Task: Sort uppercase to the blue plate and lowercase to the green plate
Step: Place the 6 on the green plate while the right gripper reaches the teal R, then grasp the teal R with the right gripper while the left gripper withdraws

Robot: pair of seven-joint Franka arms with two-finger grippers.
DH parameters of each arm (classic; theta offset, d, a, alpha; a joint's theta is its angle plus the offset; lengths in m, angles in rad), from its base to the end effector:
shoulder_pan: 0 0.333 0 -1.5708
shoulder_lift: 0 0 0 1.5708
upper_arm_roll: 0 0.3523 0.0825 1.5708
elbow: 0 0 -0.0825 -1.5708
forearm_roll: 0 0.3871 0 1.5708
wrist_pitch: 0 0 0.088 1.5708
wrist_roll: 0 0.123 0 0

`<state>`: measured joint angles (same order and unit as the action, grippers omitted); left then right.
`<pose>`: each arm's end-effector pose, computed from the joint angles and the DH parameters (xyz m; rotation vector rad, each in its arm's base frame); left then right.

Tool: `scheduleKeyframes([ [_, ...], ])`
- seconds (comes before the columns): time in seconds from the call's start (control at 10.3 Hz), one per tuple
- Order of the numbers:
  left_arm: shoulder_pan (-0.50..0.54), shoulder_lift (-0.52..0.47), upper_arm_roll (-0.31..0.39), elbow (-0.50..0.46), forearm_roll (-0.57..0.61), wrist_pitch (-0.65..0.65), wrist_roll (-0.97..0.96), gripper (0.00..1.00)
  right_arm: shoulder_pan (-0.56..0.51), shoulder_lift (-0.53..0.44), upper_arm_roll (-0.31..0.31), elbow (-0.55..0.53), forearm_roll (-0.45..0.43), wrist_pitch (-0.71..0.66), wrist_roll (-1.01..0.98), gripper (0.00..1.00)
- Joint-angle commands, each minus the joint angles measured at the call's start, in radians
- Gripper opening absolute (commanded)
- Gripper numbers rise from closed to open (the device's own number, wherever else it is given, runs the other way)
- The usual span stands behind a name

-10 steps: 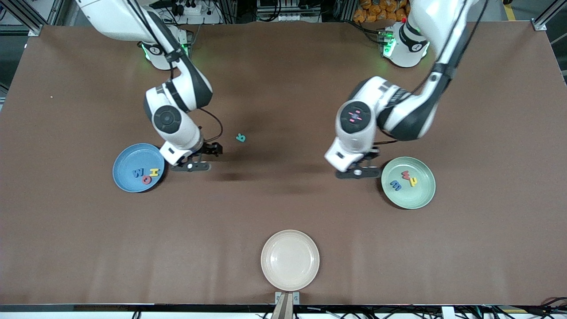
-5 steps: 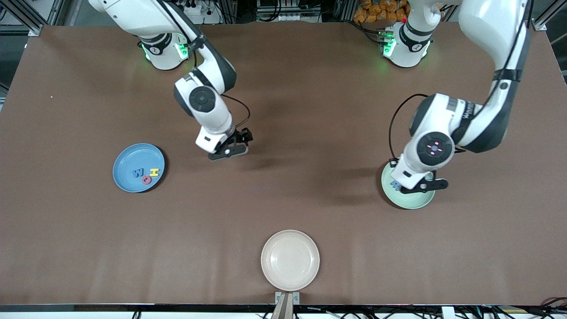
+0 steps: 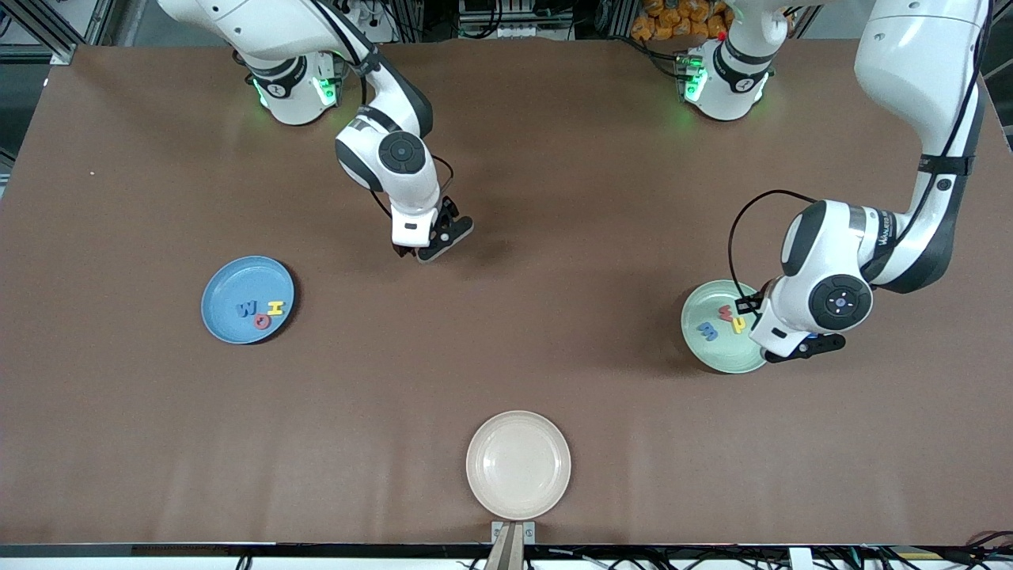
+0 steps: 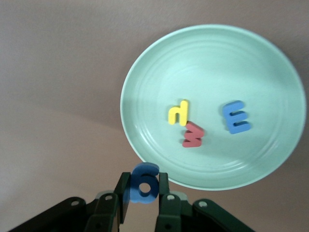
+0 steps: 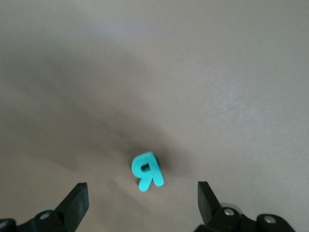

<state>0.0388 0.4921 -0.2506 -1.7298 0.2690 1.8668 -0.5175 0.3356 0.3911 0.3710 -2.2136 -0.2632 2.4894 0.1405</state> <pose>0.6323 -0.0963 0.2980 -2.8714 -0.2761 0.3910 0.4226 0.3613 0.2189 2.8766 1.1528 -0.0993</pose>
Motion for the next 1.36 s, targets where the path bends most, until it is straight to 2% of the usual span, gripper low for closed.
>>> scheduleKeyframes([
  [0.0, -0.011, -0.012, -0.006, 0.041, 0.001, -0.006, 0.007, 0.99, -0.041, -0.017, 0.026, -0.032, -0.025, 0.012, -0.129, 1.0],
  [0.19, -0.022, -0.039, -0.01, 0.093, 0.001, -0.026, 0.004, 1.0, -0.043, -0.018, 0.026, -0.029, -0.039, 0.026, -0.201, 1.0],
  [0.39, -0.023, -0.063, -0.05, 0.183, -0.001, -0.117, 0.004, 1.0, -0.061, -0.014, 0.026, -0.031, -0.102, 0.081, -0.246, 1.0],
  [0.58, -0.016, -0.085, -0.093, 0.265, -0.001, -0.208, 0.025, 1.0, -0.061, 0.002, 0.025, -0.032, -0.117, 0.123, -0.246, 1.0],
  [1.07, -0.004, -0.288, -0.084, 0.268, -0.004, -0.215, 0.129, 1.0, -0.061, 0.058, 0.02, -0.037, -0.12, 0.172, -0.246, 1.0],
  [1.26, 0.009, -0.325, -0.082, 0.268, -0.005, -0.215, 0.142, 1.0, -0.061, 0.06, 0.019, -0.04, -0.122, 0.172, -0.245, 1.0],
])
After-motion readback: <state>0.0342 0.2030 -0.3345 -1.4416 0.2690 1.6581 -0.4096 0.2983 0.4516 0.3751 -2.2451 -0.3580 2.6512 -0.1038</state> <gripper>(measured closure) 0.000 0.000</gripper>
